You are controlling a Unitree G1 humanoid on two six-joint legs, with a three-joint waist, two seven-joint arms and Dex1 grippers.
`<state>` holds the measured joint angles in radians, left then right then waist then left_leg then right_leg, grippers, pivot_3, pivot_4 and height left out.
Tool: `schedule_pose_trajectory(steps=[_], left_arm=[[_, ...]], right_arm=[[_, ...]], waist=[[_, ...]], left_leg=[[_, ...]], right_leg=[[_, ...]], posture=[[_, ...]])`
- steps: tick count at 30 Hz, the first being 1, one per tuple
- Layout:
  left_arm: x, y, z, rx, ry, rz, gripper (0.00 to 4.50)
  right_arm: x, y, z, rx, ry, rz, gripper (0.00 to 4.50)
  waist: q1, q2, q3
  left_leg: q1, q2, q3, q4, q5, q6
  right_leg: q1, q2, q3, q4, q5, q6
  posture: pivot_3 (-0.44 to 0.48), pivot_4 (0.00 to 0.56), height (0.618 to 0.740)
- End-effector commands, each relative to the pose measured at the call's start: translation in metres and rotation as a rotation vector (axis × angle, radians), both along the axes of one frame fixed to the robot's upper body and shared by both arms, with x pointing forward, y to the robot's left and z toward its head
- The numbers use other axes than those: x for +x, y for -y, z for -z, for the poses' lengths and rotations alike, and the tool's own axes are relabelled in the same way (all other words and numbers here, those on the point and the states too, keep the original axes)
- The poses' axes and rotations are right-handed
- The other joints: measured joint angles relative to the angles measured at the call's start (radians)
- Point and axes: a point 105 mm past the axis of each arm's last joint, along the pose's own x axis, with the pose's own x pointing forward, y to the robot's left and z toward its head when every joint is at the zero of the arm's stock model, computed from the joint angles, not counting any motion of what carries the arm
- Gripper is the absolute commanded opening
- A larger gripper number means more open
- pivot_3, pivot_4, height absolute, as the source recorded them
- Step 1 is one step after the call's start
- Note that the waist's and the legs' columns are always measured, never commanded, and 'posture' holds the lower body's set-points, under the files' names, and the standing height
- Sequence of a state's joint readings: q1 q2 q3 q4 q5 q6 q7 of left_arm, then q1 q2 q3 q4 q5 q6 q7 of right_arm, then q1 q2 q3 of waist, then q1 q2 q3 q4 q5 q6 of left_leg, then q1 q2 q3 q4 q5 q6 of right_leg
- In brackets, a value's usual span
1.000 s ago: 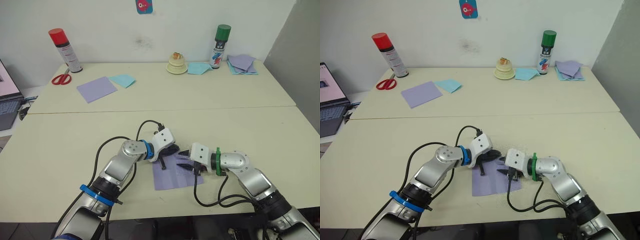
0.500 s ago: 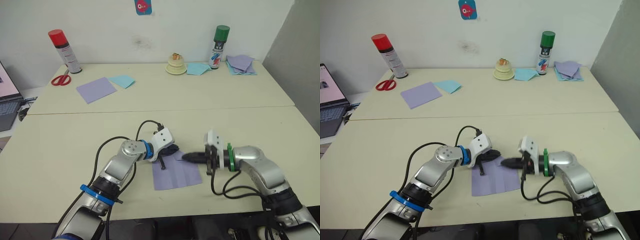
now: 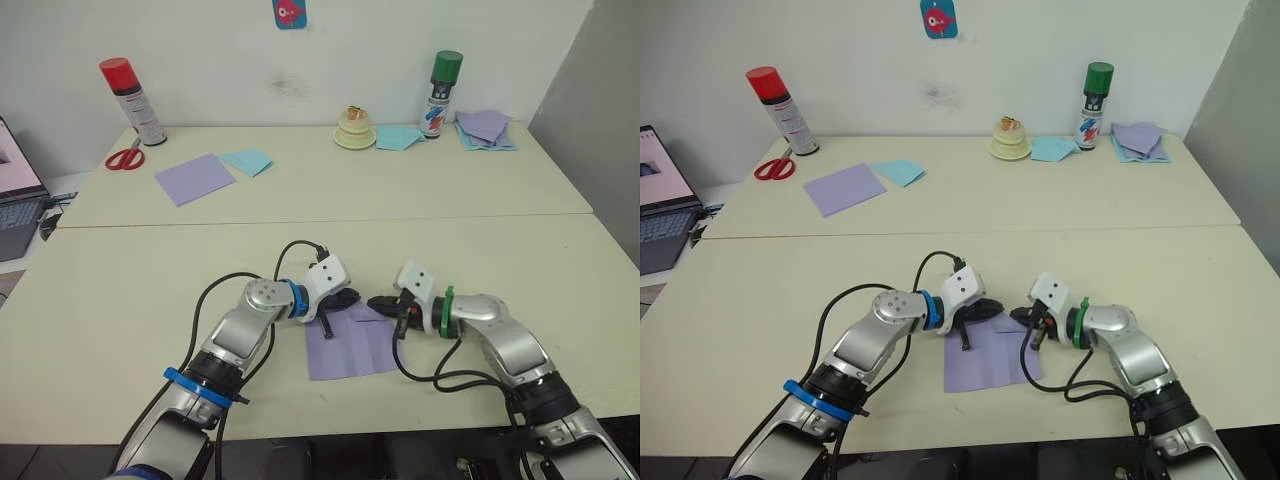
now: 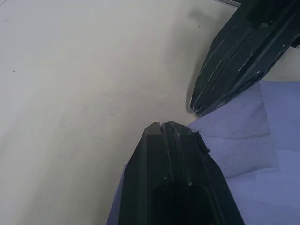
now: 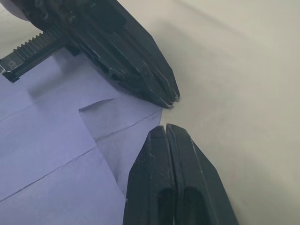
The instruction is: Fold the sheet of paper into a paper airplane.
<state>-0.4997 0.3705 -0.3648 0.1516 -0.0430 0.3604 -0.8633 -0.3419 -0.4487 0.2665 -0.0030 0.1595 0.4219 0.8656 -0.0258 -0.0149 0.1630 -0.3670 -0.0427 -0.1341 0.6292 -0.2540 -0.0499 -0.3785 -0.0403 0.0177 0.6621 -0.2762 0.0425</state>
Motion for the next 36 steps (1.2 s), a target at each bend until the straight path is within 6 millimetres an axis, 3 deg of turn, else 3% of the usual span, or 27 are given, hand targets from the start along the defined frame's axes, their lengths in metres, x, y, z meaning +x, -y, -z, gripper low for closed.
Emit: schedule_pose_trajectory(steps=[1, 4, 11, 17, 24, 26, 31, 36], left_arm=[[-0.002, -0.005, 0.015, 0.055, -0.036, -0.009, 0.00], [-0.003, -0.004, 0.016, 0.056, -0.034, -0.005, 0.00], [-0.003, -0.004, 0.015, 0.059, -0.029, 0.000, 0.00], [-0.004, -0.004, 0.017, 0.062, -0.028, 0.003, 0.00], [-0.005, -0.005, 0.017, 0.063, -0.026, 0.004, 0.00], [-0.005, -0.005, 0.018, 0.065, -0.024, 0.006, 0.00], [-0.005, -0.004, 0.018, 0.064, -0.024, 0.012, 0.00], [-0.004, -0.002, 0.015, 0.061, -0.010, 0.019, 0.00]], right_arm=[[-0.002, -0.002, -0.008, 0.031, 0.022, -0.003, 0.01], [-0.002, -0.010, -0.020, 0.119, 0.018, 0.006, 0.01], [0.003, -0.004, 0.004, -0.023, 0.020, 0.033, 0.01], [-0.007, 0.011, 0.015, -0.099, -0.001, 0.005, 0.01], [-0.025, 0.020, 0.001, 0.016, -0.013, 0.009, 0.01], [-0.021, 0.021, -0.006, 0.057, 0.019, 0.032, 0.01], [-0.011, 0.007, -0.022, 0.151, 0.086, 0.046, 0.01], [-0.010, -0.004, 0.000, 0.049, 0.077, 0.019, 0.01]], waist=[[0.000, 0.000, 0.000], [-0.001, 0.000, 0.000], [0.000, 0.000, 0.000], [0.000, 0.000, 0.000], [0.000, 0.000, 0.000], [-0.001, 0.000, 0.000], [-0.001, 0.000, 0.000], [-0.001, 0.000, 0.000]], left_leg=[[0.000, 0.000, 0.000, 0.000, 0.000, 0.000], [0.000, 0.000, 0.000, 0.000, 0.000, 0.000], [0.000, 0.000, 0.000, 0.000, 0.000, 0.000], [0.001, 0.000, 0.000, 0.000, 0.000, 0.000], [0.002, 0.000, -0.001, 0.000, 0.000, 0.000], [0.002, 0.000, -0.001, 0.000, 0.000, 0.000], [0.002, 0.000, 0.000, 0.000, 0.000, 0.000], [0.002, 0.000, 0.000, 0.000, 0.000, 0.000]], right_leg=[[0.000, 0.000, 0.000, 0.000, 0.000, 0.000], [0.000, 0.000, 0.000, 0.000, 0.000, 0.000], [0.000, 0.000, 0.000, 0.000, 0.000, 0.000], [0.001, 0.000, 0.000, 0.000, 0.000, 0.000], [0.003, 0.000, -0.001, -0.002, 0.000, 0.000], [0.003, 0.000, 0.000, -0.002, 0.000, 0.000], [0.003, 0.000, 0.000, -0.002, 0.000, 0.000], [0.003, 0.000, 0.000, -0.003, 0.000, 0.000]], posture=[[0.000, 0.150, 0.740], [0.000, 0.150, 0.740], [0.000, 0.150, 0.740], [0.000, 0.150, 0.740], [0.000, 0.150, 0.740], [0.000, 0.150, 0.740], [0.000, 0.150, 0.740], [0.000, 0.150, 0.740]])
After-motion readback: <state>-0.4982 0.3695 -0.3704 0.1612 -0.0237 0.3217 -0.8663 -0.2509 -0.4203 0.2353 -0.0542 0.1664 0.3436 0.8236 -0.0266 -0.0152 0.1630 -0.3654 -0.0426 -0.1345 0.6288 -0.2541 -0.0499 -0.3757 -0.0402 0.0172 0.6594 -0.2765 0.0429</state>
